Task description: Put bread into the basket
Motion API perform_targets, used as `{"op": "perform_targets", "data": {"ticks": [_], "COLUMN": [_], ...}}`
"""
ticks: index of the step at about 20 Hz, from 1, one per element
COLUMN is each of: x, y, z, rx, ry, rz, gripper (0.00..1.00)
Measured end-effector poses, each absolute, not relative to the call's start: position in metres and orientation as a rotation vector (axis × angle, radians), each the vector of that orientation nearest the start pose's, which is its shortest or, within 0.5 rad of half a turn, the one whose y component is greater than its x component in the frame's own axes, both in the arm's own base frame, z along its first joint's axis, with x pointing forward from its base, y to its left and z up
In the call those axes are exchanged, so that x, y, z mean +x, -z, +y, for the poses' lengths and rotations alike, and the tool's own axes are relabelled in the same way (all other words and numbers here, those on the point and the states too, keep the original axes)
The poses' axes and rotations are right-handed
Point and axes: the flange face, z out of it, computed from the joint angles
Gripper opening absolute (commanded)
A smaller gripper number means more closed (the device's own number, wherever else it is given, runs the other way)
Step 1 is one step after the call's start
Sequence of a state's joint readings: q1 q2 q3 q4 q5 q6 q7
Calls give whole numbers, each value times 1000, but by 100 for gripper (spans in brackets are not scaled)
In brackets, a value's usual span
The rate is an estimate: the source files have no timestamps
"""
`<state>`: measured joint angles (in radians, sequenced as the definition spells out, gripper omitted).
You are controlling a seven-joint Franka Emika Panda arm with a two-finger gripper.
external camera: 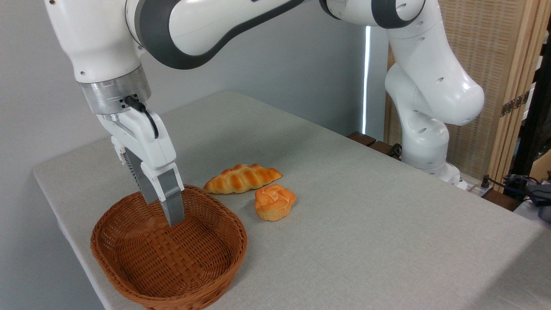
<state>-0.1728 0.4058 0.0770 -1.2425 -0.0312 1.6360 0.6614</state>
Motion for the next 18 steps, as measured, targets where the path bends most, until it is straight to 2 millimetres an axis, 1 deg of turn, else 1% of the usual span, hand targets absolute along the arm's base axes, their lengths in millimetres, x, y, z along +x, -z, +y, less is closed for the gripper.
{"op": "perform_targets", "data": {"ticks": [1, 3, 18], "x": [672, 670, 670], "y": [-536, -534, -532], "z": [-79, -82, -84], "rx": [-2920, -2897, -2900], "ry": [-16, -33, -42], "rz": [1169, 1246, 1245], "gripper": [100, 100, 100]}}
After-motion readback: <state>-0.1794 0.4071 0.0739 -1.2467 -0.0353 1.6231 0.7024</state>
